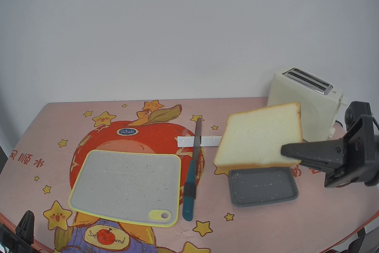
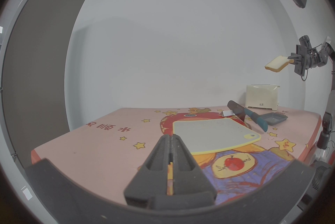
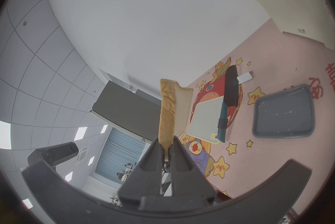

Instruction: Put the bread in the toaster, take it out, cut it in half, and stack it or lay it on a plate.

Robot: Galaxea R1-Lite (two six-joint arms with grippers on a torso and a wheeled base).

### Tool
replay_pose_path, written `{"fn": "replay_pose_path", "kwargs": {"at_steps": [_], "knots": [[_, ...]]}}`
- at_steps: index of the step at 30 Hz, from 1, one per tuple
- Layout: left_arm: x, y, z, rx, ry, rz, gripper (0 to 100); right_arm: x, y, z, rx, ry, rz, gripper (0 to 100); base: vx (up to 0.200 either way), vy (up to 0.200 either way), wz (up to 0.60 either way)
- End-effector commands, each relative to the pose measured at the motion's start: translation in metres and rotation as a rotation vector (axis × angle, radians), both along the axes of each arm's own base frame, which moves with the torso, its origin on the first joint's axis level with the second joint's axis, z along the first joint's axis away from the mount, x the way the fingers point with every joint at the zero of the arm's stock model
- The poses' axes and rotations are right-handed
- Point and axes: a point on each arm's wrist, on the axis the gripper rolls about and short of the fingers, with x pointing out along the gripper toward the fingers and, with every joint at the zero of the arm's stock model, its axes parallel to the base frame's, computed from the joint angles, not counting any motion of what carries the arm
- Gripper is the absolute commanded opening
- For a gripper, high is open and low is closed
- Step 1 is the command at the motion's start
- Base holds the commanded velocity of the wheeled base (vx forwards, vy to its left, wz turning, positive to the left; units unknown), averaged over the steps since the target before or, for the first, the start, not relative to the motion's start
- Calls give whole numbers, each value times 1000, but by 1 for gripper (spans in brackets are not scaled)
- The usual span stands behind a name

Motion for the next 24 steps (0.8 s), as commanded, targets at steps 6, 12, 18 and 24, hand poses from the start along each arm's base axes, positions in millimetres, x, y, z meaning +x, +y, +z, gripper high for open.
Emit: {"fn": "replay_pose_path", "kwargs": {"at_steps": [6, 12, 18, 24], "knots": [[0, 0, -5, 0, 1, 1, 0, 0, 1, -3, -12, 12, 6, 0, 0, 200, 0], [0, 0, -5, 0, 3, -1, 0, -1, 1, -9, -29, 25, 11, 0, 0, 200, 0], [0, 0, -5, 0, 3, 1, 0, -1, 1, -10, -40, 35, 14, 0, 0, 200, 0], [0, 0, -5, 0, 1, 1, 0, -2, 0, -15, -79, 81, 57, 0, 0, 100, 0]]}}
